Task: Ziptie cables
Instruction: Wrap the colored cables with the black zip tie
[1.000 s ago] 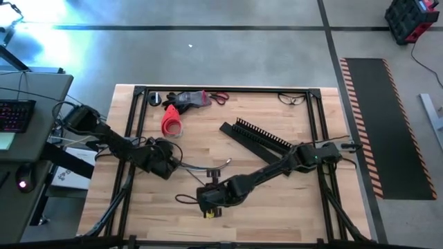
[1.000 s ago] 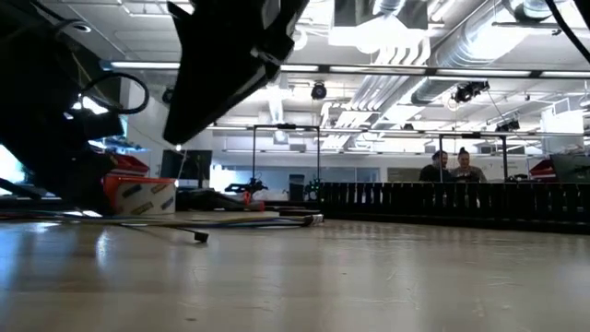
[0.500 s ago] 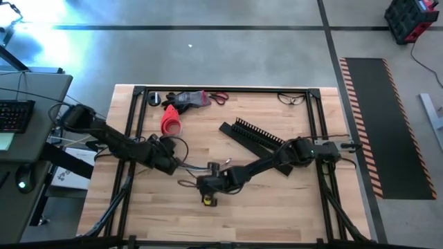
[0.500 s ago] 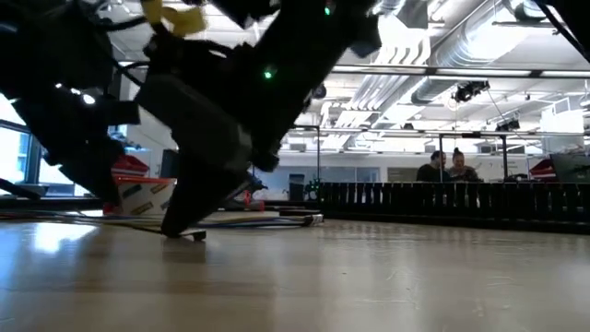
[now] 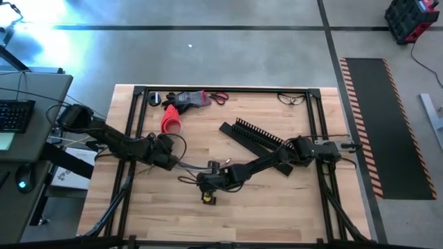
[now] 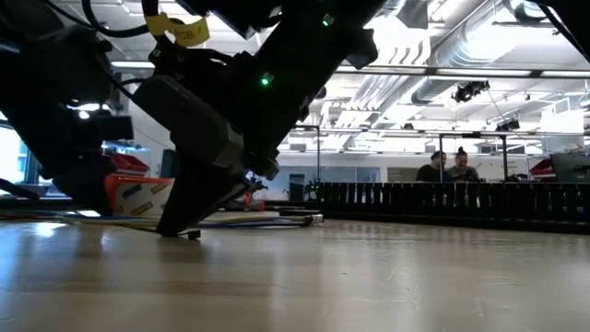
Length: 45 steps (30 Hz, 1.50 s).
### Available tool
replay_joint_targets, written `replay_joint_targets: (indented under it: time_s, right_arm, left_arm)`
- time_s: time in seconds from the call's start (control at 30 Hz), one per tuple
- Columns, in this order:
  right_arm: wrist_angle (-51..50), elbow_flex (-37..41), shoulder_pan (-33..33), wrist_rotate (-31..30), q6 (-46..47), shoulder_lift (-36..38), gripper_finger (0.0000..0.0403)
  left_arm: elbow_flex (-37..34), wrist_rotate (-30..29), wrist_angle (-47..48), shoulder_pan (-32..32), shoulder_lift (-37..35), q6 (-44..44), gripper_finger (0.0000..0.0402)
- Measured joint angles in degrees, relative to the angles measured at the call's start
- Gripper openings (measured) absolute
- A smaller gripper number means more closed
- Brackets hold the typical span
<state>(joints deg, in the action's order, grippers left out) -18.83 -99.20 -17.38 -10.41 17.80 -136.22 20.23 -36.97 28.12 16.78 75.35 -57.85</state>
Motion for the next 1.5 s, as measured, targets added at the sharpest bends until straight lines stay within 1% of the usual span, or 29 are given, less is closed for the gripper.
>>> replay_joint_targets:
  time_s: [0.07,0.17,0.23,0.33,0.37,0.47,0.5,0.7,0.77,0.8,0.87,0.9,0.93,1.0,1.07,1.1,1.2,1.27,1.37,1.43,1.5]
  right_arm:
    - [-1.7,-0.1,-0.3,0.2,1.4,0.0,0.0]
    - [-2.8,-0.1,-0.9,1.4,3.4,0.1,0.0]
    - [-3.7,-0.1,-1.0,1.4,5.6,0.1,0.0]
    - [-4.7,-0.1,-1.0,1.5,7.2,0.1,0.0]
    - [-4.6,-0.1,-1.0,1.5,7.0,0.1,0.0]
    - [-4.4,0.0,-1.0,1.5,6.8,0.1,0.0]
    - [-4.4,0.0,-1.0,1.5,6.8,0.1,0.0]
    - [-3.2,0.2,-1.0,1.3,6.3,0.1,0.0]
    - [-3.2,0.2,-1.0,1.3,6.2,0.1,0.0]
    - [-3.2,0.2,-1.0,1.3,6.2,0.1,0.0]
    - [-3.1,0.2,-1.0,1.5,6.2,0.1,0.0]
    - [-3.1,0.2,-0.9,1.5,6.2,0.1,0.0]
    - [-3.1,0.2,-0.8,1.5,6.2,0.1,0.0]
    - [-3.0,0.2,-0.6,2.1,6.2,0.1,0.0]
    - [-2.8,0.2,-0.6,2.1,6.2,0.1,0.0]
    - [-2.9,0.2,-0.6,2.1,6.2,0.1,0.0]
    - [-2.1,0.2,-0.6,2.1,5.9,0.1,0.0]
    - [-2.1,0.2,-0.6,2.1,5.9,0.1,0.0]
    - [-1.5,0.2,-0.7,2.0,5.7,0.1,0.0]
    - [-1.6,0.2,-0.7,2.2,5.7,0.1,0.0]
    - [-1.5,0.2,-0.7,2.2,5.8,0.1,0.0]
  left_arm:
    - [-0.1,-1.0,-2.8,-1.3,0.3,2.4,0.0]
    - [-0.1,-1.0,-5.3,-3.0,0.4,6.2,0.0]
    - [1.0,0.0,-2.9,-3.2,-0.2,6.9,0.0]
    - [4.4,2.7,5.6,-3.1,-1.5,5.9,0.0]
    - [5.5,4.4,7.1,-2.8,-1.9,6.6,0.0]
    - [6.8,13.1,7.7,-2.5,-2.7,10.9,0.0]
    - [6.7,15.0,7.9,-2.4,-2.7,11.9,0.0]
    - [3.8,16.7,6.8,-5.1,-2.9,12.5,0.0]
    - [3.9,16.8,7.3,-5.5,-3.0,13.6,0.0]
    - [4.6,16.7,8.5,-5.6,-3.0,14.3,0.0]
    - [6.8,14.0,12.5,-5.5,-3.4,15.1,0.0]
    - [8.5,12.6,16.2,-5.5,-3.9,15.7,0.0]
    - [10.5,11.9,17.9,-5.6,-4.5,16.3,0.0]
    - [14.8,12.0,21.4,-5.4,-5.3,16.8,0.0]
    - [16.5,14.6,28.7,-4.9,-5.9,16.5,0.0]
    - [16.7,16.2,30.6,-4.8,-6.0,16.5,0.0]
    - [14.9,20.2,27.4,-4.8,-6.3,16.9,0.0]
    - [11.9,21.1,26.3,-5.1,-5.2,17.0,0.0]
    - [7.5,21.9,17.1,-5.9,-4.3,17.1,0.0]
    - [5.3,21.3,13.3,-6.3,-3.4,17.6,0.0]
    - [4.5,18.9,10.4,-6.3,-3.2,17.7,0.0]
